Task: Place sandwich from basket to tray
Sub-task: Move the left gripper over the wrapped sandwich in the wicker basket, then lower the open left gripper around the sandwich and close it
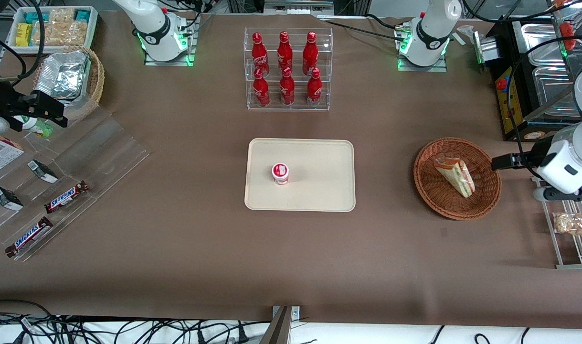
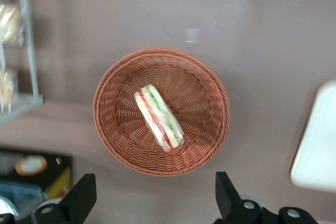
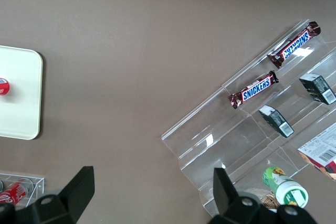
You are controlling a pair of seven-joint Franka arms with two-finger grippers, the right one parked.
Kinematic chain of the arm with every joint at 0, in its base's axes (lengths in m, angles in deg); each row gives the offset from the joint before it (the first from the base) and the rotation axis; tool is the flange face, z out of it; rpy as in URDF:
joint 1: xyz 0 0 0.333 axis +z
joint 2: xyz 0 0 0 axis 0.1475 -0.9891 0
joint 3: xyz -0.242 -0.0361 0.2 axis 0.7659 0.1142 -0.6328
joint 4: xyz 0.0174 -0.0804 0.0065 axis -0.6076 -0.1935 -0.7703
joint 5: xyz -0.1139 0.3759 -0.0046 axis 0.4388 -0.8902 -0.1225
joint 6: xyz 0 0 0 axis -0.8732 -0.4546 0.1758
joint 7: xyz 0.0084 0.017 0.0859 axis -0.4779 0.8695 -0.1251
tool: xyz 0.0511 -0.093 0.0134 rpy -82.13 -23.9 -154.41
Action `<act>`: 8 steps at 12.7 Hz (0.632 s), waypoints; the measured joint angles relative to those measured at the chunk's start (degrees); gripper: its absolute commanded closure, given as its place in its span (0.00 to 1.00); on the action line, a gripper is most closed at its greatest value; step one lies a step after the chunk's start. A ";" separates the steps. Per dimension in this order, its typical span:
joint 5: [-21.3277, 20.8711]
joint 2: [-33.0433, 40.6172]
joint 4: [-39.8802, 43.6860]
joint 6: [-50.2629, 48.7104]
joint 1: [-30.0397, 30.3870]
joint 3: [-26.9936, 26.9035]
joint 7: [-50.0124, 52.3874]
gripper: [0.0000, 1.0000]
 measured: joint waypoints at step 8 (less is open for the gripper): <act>-8.15 0.37 -20.80 21.80 -1.93 2.41 25.44 0.00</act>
